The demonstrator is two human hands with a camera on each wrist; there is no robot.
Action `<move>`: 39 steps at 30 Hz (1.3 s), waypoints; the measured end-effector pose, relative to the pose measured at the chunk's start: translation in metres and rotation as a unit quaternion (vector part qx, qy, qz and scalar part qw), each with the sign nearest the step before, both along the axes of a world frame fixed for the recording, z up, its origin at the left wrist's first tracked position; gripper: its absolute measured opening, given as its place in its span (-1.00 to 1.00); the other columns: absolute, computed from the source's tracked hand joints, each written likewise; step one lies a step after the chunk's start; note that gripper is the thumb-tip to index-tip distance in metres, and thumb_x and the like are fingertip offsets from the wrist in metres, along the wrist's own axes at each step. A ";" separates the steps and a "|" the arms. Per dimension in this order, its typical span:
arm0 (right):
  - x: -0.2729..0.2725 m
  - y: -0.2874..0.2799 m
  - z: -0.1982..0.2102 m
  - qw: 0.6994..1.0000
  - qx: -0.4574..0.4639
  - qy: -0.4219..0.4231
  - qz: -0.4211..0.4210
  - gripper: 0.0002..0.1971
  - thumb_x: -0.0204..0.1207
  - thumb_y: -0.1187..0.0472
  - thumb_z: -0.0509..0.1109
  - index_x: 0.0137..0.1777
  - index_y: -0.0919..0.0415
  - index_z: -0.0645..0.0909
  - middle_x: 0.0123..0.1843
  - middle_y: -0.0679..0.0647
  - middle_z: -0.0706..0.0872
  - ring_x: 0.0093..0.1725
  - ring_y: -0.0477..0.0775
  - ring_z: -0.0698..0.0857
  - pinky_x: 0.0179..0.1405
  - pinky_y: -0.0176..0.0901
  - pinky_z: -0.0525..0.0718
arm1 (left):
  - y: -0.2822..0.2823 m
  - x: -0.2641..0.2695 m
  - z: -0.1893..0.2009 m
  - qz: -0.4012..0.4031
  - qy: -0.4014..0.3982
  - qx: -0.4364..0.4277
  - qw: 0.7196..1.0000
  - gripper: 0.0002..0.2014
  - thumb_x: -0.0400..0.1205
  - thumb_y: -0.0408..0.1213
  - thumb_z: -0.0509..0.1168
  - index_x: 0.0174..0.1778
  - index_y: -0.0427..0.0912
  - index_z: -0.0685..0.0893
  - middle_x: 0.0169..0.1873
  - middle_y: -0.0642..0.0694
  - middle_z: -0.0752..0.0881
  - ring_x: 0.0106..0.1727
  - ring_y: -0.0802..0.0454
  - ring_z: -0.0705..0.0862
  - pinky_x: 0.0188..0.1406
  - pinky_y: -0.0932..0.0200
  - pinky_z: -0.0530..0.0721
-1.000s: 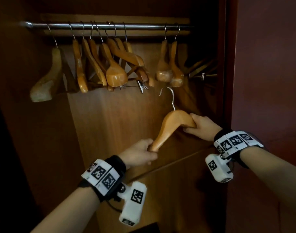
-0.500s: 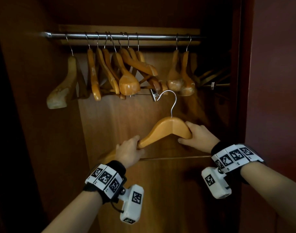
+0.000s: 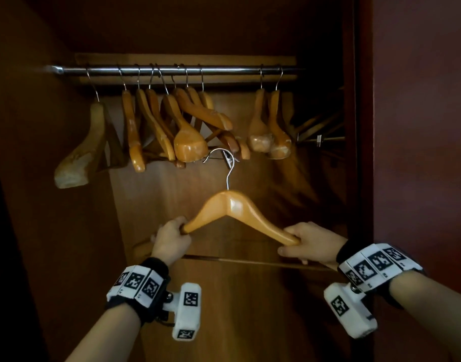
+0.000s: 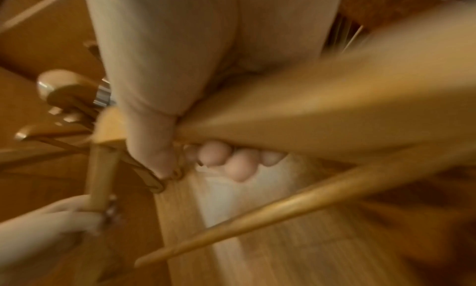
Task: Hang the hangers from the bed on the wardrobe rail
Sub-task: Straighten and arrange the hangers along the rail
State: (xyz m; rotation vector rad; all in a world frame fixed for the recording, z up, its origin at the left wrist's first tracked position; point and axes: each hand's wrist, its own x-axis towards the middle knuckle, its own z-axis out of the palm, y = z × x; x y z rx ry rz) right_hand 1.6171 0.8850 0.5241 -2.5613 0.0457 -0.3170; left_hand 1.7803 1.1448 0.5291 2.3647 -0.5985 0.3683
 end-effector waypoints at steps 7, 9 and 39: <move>-0.036 0.009 0.011 1.000 0.008 -0.027 0.006 -0.70 0.53 0.03 0.45 -0.14 0.31 0.63 -0.55 -0.06 0.62 -0.59 -0.15 0.60 -0.55 -0.29 0.55 | -0.027 0.003 -0.003 -0.034 -0.029 -0.021 0.999 -0.82 0.55 -0.41 0.25 0.02 -0.11 0.62 -0.15 -0.19 0.70 0.06 -0.30 0.65 0.11 -0.16 0.63; -0.052 0.005 0.011 0.999 0.006 -0.044 -0.003 -0.67 0.52 0.00 0.45 -0.18 0.31 0.62 -0.57 -0.07 0.59 -0.61 -0.17 0.57 -0.58 -0.27 0.53 | -0.035 0.000 0.002 -0.064 -0.022 -0.023 0.997 -0.79 0.50 -0.39 0.30 -0.01 -0.05 0.58 -0.06 -0.20 0.68 0.10 -0.26 0.62 0.10 -0.11 0.63; -0.116 0.002 0.056 0.961 -0.135 -0.104 -0.216 -0.54 0.50 -0.28 0.30 -0.29 0.14 0.49 -0.38 0.02 0.58 -0.43 0.03 0.61 -0.45 -0.18 0.45 | -0.138 -0.061 0.119 -0.099 0.142 -0.399 0.900 0.11 0.45 0.11 0.47 0.67 -0.15 -0.15 0.54 -0.23 0.36 0.52 -0.19 0.38 0.42 -0.02 0.38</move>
